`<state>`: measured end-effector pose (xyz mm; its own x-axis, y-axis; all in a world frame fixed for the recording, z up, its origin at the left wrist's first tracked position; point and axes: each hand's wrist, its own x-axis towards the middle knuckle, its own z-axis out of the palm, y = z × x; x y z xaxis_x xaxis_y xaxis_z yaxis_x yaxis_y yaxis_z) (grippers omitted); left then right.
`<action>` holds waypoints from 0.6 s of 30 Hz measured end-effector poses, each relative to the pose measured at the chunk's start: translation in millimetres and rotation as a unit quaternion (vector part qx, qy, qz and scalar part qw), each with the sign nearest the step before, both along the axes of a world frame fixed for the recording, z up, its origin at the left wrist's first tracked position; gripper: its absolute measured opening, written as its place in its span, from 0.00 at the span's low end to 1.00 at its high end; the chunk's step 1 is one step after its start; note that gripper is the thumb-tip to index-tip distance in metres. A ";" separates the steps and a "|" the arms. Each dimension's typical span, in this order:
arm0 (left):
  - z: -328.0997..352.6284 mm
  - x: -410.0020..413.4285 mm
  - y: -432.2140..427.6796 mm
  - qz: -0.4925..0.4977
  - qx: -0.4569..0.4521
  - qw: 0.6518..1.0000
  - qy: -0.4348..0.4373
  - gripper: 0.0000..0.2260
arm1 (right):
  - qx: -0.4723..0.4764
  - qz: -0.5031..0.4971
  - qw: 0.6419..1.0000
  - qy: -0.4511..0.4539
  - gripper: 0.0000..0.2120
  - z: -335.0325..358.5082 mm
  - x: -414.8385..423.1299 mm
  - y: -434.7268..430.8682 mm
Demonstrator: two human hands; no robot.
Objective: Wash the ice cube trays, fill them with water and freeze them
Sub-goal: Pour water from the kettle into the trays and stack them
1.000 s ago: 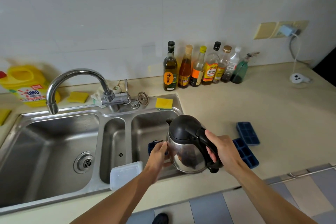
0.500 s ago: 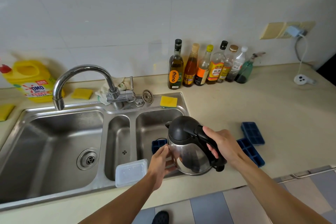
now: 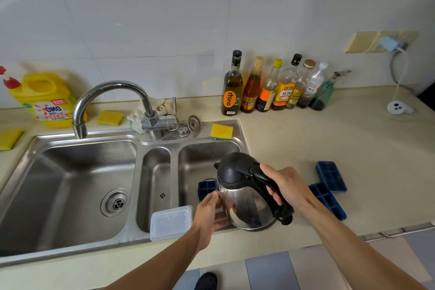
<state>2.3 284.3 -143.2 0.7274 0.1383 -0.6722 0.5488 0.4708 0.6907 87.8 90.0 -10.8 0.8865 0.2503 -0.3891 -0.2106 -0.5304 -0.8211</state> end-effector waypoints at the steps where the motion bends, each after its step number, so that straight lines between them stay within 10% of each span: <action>1: -0.6 -0.4 0.2 0.000 0.000 1.000 0.000 0.14 | -0.003 0.001 1.000 0.000 0.31 0.3 0.3 0.9; 18: -12.2 1.0 3.5 -0.009 -0.004 1.000 0.011 0.17 | -0.026 0.002 1.000 0.013 0.34 -2.4 9.4 11.7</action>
